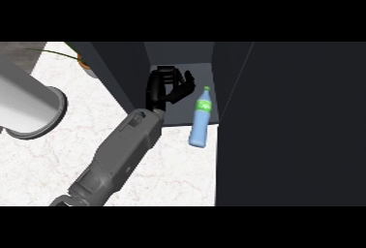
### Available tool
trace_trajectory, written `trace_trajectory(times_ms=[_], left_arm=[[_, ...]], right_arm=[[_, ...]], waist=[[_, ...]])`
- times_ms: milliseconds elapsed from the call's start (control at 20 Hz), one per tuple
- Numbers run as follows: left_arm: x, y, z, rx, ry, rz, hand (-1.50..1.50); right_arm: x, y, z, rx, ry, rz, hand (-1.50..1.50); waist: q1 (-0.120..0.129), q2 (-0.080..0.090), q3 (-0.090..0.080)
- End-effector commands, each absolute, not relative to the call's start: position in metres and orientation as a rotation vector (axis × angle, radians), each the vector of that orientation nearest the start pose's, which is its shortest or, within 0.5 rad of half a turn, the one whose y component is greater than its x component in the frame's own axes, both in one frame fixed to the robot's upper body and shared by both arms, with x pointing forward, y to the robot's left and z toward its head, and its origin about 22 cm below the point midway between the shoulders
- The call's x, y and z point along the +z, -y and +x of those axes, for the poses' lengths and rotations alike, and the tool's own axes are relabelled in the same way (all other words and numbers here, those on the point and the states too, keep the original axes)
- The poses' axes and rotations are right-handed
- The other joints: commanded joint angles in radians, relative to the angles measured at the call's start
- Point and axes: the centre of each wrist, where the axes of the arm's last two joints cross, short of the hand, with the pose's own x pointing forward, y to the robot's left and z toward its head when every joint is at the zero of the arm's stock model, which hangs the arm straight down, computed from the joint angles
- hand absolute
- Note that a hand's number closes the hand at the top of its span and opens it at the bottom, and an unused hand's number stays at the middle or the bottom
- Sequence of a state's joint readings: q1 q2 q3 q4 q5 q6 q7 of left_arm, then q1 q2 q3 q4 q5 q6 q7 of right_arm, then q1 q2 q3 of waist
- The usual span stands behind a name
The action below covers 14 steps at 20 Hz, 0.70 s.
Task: Pick up the bottled water, place it into the cabinet and close the cabinet
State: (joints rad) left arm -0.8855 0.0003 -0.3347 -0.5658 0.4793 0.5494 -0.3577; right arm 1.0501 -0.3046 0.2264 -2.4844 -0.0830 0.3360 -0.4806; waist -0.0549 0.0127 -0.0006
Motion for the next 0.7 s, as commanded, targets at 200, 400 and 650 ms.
trace_trajectory(times_ms=[200,400,650], left_arm=[[0.005,-0.091,0.406,-0.1,1.662,0.505,1.5],[0.024,-0.097,0.423,-0.106,1.639,0.63,-1.5],[0.021,-0.11,0.426,-0.084,1.644,0.686,-1.5]], right_arm=[[0.12,0.257,0.024,0.226,1.928,0.332,-1.5],[0.119,0.257,0.027,0.231,1.957,0.342,-1.5],[0.118,0.257,0.024,0.26,1.949,0.371,-1.5]], waist=[[-0.008,0.007,0.001],[-0.023,0.017,0.001],[-0.034,0.016,-0.001]])
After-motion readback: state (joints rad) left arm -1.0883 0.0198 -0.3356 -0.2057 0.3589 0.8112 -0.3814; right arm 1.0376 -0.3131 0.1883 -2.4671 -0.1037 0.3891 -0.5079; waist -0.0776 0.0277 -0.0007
